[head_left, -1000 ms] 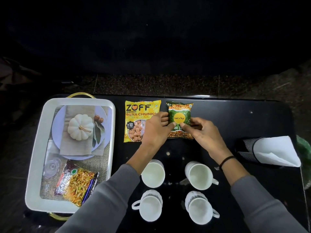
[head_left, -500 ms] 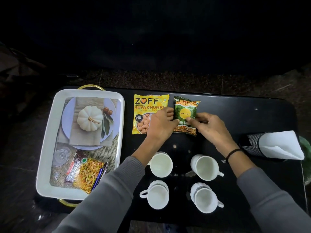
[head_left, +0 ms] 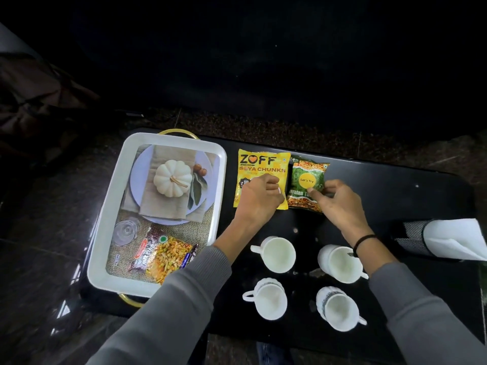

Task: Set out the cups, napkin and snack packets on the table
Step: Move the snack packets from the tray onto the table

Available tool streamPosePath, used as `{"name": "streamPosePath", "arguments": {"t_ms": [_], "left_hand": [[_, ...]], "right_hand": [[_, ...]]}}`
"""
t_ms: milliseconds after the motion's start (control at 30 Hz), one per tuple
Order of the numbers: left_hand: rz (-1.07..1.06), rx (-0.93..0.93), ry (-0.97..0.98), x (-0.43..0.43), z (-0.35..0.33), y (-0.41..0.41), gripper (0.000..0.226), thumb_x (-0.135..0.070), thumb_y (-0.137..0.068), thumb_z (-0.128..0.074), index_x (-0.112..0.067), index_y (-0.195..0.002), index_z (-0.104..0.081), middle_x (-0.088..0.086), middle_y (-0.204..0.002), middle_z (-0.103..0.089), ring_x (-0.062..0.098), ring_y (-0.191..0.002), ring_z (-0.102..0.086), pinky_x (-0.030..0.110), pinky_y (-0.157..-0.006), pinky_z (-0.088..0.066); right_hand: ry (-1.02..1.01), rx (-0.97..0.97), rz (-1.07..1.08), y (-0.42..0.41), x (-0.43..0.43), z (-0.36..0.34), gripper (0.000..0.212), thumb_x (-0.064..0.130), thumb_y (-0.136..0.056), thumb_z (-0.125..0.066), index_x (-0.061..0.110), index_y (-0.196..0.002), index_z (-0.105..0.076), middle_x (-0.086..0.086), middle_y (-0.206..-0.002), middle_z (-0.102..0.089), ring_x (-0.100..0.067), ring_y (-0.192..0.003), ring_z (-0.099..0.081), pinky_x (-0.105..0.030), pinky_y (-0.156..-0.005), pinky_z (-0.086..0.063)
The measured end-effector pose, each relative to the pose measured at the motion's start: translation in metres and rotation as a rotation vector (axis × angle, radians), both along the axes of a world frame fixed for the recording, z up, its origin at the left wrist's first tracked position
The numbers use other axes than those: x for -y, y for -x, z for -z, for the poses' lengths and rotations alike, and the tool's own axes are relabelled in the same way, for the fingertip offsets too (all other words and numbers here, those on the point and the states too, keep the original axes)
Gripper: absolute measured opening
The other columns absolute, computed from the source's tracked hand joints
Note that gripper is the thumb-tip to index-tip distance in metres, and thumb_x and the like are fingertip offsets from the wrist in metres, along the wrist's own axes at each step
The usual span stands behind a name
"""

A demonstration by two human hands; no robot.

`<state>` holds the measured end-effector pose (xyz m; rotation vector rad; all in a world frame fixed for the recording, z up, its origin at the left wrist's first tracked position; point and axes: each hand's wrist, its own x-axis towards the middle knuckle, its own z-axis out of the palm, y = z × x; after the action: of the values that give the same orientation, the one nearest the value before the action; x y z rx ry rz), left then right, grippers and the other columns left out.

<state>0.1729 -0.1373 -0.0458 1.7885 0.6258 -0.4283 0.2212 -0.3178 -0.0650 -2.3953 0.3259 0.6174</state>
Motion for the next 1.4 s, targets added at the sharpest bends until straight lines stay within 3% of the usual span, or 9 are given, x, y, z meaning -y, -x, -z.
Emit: {"name": "streamPosePath", "arguments": {"t_ms": [100,367,500,633,900,1000,1133,1267,1400], "left_hand": [[-0.012,-0.004,0.011,-0.010,-0.003,0.008,0.043,-0.002,-0.087,-0.070,-0.006,-0.130,-0.064,0.008,-0.122,-0.069,0.013,-0.104,-0.066,0.004,-0.072,-0.047],[-0.068,0.000,0.010,-0.060,-0.018,0.035,0.039,-0.002,-0.087,-0.069,-0.007,-0.125,-0.066,0.007,-0.119,-0.070,0.017,-0.110,-0.068,0.018,-0.089,-0.053],[-0.119,-0.009,0.009,-0.104,-0.029,0.059,0.034,-0.004,-0.086,-0.071,-0.005,-0.120,-0.068,0.009,-0.113,-0.074,0.020,-0.107,-0.070,0.030,-0.097,-0.055],[-0.061,-0.048,-0.351,-0.163,-0.028,0.100,0.025,-0.011,-0.089,-0.060,-0.012,-0.112,-0.070,0.003,-0.105,-0.075,0.024,-0.098,-0.069,0.029,-0.079,-0.053],[0.308,-0.448,-0.564,-0.242,0.000,0.173,0.056,-0.059,-0.085,-0.067,-0.022,-0.127,-0.057,0.001,-0.123,-0.064,0.026,-0.113,-0.063,0.038,-0.090,-0.051],[0.366,-0.495,-0.422,-0.243,0.017,0.184,0.063,-0.064,-0.080,-0.072,-0.017,-0.121,-0.059,0.005,-0.117,-0.063,0.023,-0.101,-0.059,0.036,-0.087,-0.050],[0.078,-0.394,-0.070,-0.246,0.023,0.185,0.034,-0.054,-0.077,-0.081,-0.023,-0.086,-0.069,-0.006,-0.086,-0.069,0.016,-0.089,-0.065,0.029,-0.079,-0.051],[-0.299,-0.226,0.191,-0.248,0.014,0.174,0.058,-0.050,-0.083,-0.077,-0.011,-0.124,-0.063,0.004,-0.114,-0.071,0.018,-0.105,-0.068,0.036,-0.087,-0.057],[-0.398,-0.075,0.528,-0.242,-0.001,0.157,0.053,-0.029,-0.079,-0.082,-0.008,-0.123,-0.063,0.012,-0.116,-0.076,0.023,-0.103,-0.075,0.029,-0.080,-0.062]], "right_hand": [[0.099,0.088,-0.081,0.005,-0.009,-0.009,0.044,0.037,-0.090,-0.073,0.008,-0.121,-0.062,-0.009,-0.121,-0.064,-0.028,-0.118,-0.059,-0.033,-0.089,-0.047],[0.136,0.126,-0.217,0.023,-0.077,-0.041,0.036,0.033,-0.091,-0.072,0.011,-0.119,-0.065,-0.009,-0.128,-0.063,-0.030,-0.127,-0.053,-0.041,-0.099,-0.049],[0.050,0.075,-0.284,0.043,-0.130,-0.050,0.024,0.032,-0.090,-0.072,0.015,-0.107,-0.070,-0.004,-0.121,-0.069,-0.026,-0.118,-0.059,-0.031,-0.090,-0.048],[-0.059,-0.047,-0.399,0.076,-0.190,-0.048,0.023,0.034,-0.087,-0.077,0.017,-0.102,-0.073,0.002,-0.104,-0.073,-0.014,-0.099,-0.067,-0.023,-0.078,-0.047],[0.091,-0.354,-0.758,0.139,-0.254,-0.011,0.067,0.061,-0.062,-0.087,0.019,-0.107,-0.059,0.001,-0.106,-0.061,-0.023,-0.099,-0.058,-0.039,-0.081,-0.052],[0.071,-0.343,-0.716,0.151,-0.257,0.002,0.060,0.056,-0.054,-0.091,0.018,-0.086,-0.058,0.000,-0.088,-0.059,-0.024,-0.086,-0.057,-0.032,-0.060,-0.037],[-0.129,-0.479,-0.512,0.142,-0.253,0.005,0.065,0.049,-0.043,-0.094,0.012,-0.091,-0.071,-0.008,-0.094,-0.075,-0.028,-0.093,-0.070,-0.034,-0.075,-0.050],[-0.481,-0.533,-0.277,0.129,-0.238,-0.002,0.059,0.026,-0.057,-0.098,0.014,-0.108,-0.071,-0.005,-0.103,-0.079,-0.022,-0.101,-0.075,-0.034,-0.090,-0.058],[-0.743,-0.375,-0.048,0.118,-0.224,-0.011,0.056,0.019,-0.057,-0.097,0.019,-0.105,-0.069,-0.009,-0.111,-0.076,-0.023,-0.106,-0.071,-0.031,-0.087,-0.055]]}}
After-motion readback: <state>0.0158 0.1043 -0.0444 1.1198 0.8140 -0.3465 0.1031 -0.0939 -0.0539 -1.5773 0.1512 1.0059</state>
